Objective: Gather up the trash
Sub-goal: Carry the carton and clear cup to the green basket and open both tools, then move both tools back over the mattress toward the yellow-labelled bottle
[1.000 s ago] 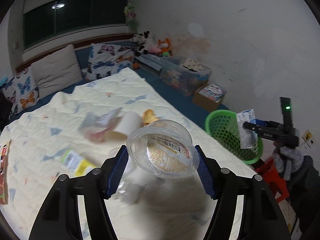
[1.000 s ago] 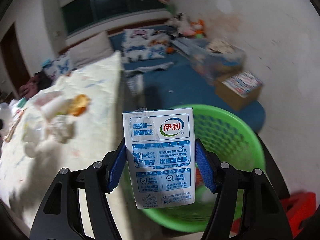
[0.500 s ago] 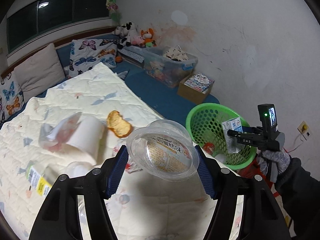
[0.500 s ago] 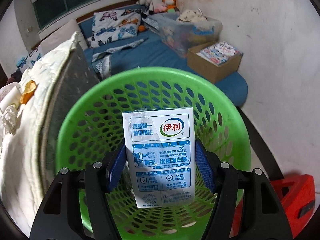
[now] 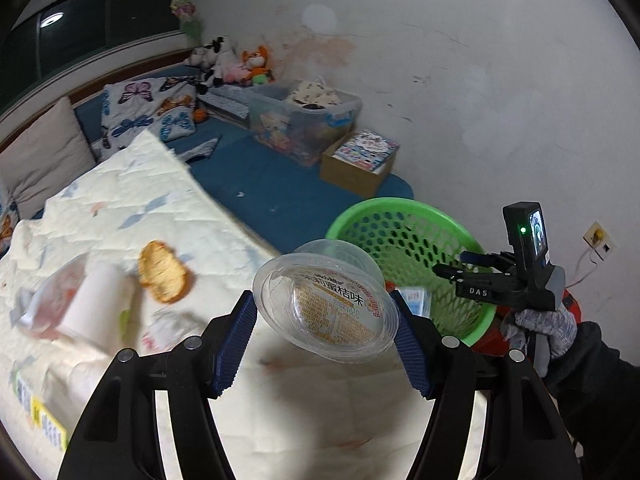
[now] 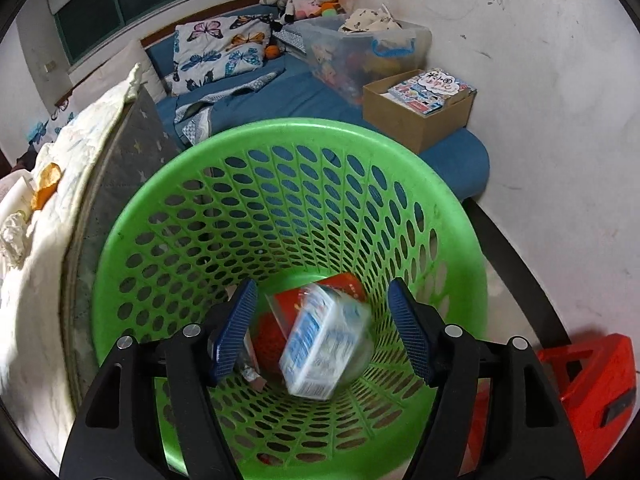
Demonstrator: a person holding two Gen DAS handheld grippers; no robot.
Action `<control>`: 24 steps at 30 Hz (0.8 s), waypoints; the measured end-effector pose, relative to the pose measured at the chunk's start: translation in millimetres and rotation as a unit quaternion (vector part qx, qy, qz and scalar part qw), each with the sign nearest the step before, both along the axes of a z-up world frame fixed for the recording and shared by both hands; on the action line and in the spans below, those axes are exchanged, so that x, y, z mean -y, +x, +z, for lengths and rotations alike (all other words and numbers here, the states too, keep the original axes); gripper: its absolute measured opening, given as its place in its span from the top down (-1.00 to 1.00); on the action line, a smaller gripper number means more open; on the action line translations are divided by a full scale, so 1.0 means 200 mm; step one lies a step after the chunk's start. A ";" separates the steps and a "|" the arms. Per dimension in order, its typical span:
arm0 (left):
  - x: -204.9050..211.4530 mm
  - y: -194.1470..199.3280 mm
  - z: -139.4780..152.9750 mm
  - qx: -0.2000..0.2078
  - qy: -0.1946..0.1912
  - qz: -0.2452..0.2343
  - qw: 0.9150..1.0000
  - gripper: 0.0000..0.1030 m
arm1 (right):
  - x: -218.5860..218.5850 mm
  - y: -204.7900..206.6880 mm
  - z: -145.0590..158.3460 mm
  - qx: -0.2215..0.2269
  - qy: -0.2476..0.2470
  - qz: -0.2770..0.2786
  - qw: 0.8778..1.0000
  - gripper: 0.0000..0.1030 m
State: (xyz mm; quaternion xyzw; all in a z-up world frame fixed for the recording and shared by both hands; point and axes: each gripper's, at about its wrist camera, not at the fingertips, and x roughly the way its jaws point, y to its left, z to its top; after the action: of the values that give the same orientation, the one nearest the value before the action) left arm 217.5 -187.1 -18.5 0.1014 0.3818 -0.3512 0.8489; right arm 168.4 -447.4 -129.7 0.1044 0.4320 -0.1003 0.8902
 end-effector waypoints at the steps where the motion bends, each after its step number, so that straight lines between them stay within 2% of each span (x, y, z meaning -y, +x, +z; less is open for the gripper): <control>1: 0.03 0.00 0.00 0.000 0.001 -0.005 1.000 -0.24 | 0.00 -0.02 0.02 0.006 0.001 0.000 1.000 -0.33; 8: 0.28 -0.01 -0.04 -0.004 0.014 -0.040 0.999 -0.25 | 0.00 -0.15 0.13 0.036 0.006 -0.001 0.999 -0.36; 14: 0.49 -0.01 -0.13 -0.016 0.039 -0.062 0.997 -0.25 | 0.03 -0.26 0.20 0.059 0.009 -0.005 0.998 -0.36; 20: 0.64 0.01 -0.26 -0.032 0.076 -0.070 0.994 -0.27 | 0.06 -0.33 0.20 0.064 0.017 -0.011 0.998 -0.36; 23: 0.66 0.01 -0.28 -0.036 0.080 -0.069 0.994 -0.48 | 0.07 -0.35 0.18 0.061 0.019 -0.013 0.998 -0.36; 24: 0.67 0.01 -0.28 -0.036 0.079 -0.069 0.994 -0.48 | 0.07 -0.35 0.18 0.061 0.019 -0.014 0.998 -0.36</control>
State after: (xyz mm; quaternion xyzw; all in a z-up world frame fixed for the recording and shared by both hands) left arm 220.0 -320.2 -75.1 0.1810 0.4310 -0.3811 0.7976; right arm 97.5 -461.0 -93.6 0.1330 0.3775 -0.0977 0.9112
